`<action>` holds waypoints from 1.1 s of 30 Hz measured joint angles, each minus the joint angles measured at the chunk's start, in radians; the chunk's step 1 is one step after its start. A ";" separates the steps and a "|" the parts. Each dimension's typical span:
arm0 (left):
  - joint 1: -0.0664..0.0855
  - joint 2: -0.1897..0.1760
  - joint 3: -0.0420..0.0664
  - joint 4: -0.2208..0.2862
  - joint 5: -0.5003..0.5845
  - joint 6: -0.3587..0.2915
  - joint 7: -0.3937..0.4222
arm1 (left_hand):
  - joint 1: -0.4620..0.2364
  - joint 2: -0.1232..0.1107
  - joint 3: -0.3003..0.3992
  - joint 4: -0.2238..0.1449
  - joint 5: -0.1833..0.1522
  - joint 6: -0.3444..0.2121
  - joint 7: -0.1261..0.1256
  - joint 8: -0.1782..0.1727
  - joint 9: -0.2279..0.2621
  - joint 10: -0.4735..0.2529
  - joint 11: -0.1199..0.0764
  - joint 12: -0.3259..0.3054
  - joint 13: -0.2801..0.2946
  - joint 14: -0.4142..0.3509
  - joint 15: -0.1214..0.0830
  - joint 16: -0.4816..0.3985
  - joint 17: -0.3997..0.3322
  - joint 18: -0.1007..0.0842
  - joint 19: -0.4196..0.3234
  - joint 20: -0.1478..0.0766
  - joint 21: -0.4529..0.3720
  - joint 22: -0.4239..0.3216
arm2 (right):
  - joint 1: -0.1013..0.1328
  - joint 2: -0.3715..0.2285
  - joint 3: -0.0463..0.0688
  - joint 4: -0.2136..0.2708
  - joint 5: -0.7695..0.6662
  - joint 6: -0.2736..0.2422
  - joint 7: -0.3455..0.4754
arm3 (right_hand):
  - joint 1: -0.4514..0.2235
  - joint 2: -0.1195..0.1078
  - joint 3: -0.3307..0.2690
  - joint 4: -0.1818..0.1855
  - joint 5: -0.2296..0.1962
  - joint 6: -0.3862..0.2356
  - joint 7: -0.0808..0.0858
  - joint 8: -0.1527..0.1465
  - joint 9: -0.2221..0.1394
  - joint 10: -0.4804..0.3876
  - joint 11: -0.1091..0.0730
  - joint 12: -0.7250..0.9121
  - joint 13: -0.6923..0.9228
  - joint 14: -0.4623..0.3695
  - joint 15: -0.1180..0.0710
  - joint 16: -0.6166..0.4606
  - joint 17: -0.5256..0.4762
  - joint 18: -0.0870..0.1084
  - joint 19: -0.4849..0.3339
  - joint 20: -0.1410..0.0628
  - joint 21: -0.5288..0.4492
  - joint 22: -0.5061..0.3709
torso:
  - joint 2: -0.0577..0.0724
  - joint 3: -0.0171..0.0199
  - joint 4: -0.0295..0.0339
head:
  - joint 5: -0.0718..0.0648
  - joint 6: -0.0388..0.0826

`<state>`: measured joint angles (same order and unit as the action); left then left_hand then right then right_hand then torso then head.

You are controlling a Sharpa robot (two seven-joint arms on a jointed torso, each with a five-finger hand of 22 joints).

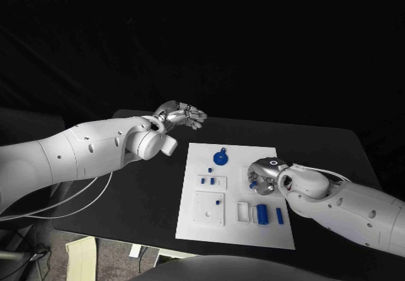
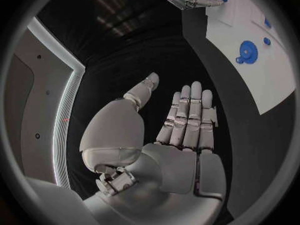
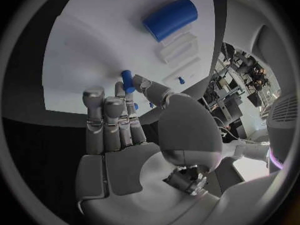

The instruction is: Assemble the parts on the task board

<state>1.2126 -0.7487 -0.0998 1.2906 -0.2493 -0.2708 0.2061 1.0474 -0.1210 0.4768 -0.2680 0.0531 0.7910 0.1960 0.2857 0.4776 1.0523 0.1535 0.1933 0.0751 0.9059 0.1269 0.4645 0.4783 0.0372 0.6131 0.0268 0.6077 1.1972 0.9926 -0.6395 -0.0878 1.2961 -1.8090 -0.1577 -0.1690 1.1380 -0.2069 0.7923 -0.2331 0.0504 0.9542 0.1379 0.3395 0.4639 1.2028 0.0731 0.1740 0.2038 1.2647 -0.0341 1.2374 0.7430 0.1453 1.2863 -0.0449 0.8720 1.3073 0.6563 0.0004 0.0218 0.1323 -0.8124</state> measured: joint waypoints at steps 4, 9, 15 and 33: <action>0.000 0.000 0.000 0.000 0.000 0.000 0.000 | 0.000 0.000 0.000 0.000 0.000 0.000 0.000 0.000 0.000 0.000 0.000 0.000 0.000 0.000 0.000 0.000 0.001 0.000 0.000 0.000 0.000 0.000 | 0.000 0.001 -0.001 -0.002 0.000 -0.001 -0.001 | -0.015 -0.016 0.007 0.002 0.000 0.000 0.000 0.000 -0.004 -0.001 0.000 0.000 -0.004 0.000 0.000 0.000 0.000 0.000 0.000 0.000 0.000 0.000 | 0.000 0.0000 -0.0001 | 0.000 0.000; 0.000 0.000 0.000 0.000 0.000 0.000 0.000 | 0.000 0.000 0.000 0.000 0.000 0.000 0.000 0.000 0.000 0.000 0.000 0.000 0.000 0.000 0.000 0.000 0.001 0.000 0.000 0.000 0.000 0.000 | 0.000 0.001 -0.002 -0.003 0.000 -0.002 -0.001 | -0.011 -0.025 0.007 0.001 0.000 -0.006 0.005 0.000 -0.004 -0.006 0.006 -0.004 -0.007 0.000 0.000 0.000 -0.001 0.000 0.000 0.000 0.000 0.000 | 0.000 0.0001 -0.0003 | 0.001 -0.004; 0.000 0.000 0.000 0.000 0.000 0.000 0.000 | 0.000 0.000 0.000 0.000 0.000 0.000 0.000 0.000 -0.001 0.000 0.000 0.000 0.000 0.000 0.000 0.000 0.002 0.000 0.000 0.000 0.000 0.000 | -0.001 0.000 -0.002 0.000 0.003 -0.011 0.000 | -0.013 -0.022 0.024 0.013 0.000 -0.002 0.002 0.000 -0.004 -0.002 0.002 -0.003 -0.007 0.000 0.000 0.000 -0.001 0.000 0.000 0.000 0.003 0.000 | 0.000 0.0000 -0.0005 | 0.002 -0.006; 0.000 0.000 0.000 -0.002 0.000 0.001 0.000 | 0.000 0.000 0.000 0.000 0.000 0.000 0.000 0.000 -0.001 0.000 0.000 0.000 0.000 0.000 0.000 0.000 0.003 0.000 0.000 0.000 -0.004 0.001 | -0.003 -0.008 -0.002 0.008 0.040 -0.061 -0.005 | -0.027 0.034 0.047 0.014 -0.001 0.076 -0.034 0.040 0.010 0.054 -0.025 0.045 0.018 0.021 -0.022 0.006 -0.001 0.002 0.012 -0.013 0.018 0.001 | 0.000 -0.0001 -0.0003 | 0.003 -0.007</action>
<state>1.2125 -0.7483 -0.0998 1.2890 -0.2492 -0.2700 0.2061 1.0474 -0.1210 0.4767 -0.2679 0.0531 0.7911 0.1960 0.2857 0.4768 1.0523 0.1535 0.1933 0.0751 0.9059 0.1269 0.4646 0.4812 0.0371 0.6131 0.0268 0.6038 1.1978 0.9893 -0.6474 -0.0900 1.3036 -1.7692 -0.2191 -0.1737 1.1111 -0.1734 0.8392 -0.2195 0.0498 1.0302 0.1037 0.3792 0.4735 1.2568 0.0478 0.2195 0.2213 1.2860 -0.0558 1.2429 0.7420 0.1470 1.2978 -0.0582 0.8905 1.3080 0.6559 0.0003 0.0215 0.1351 -0.8193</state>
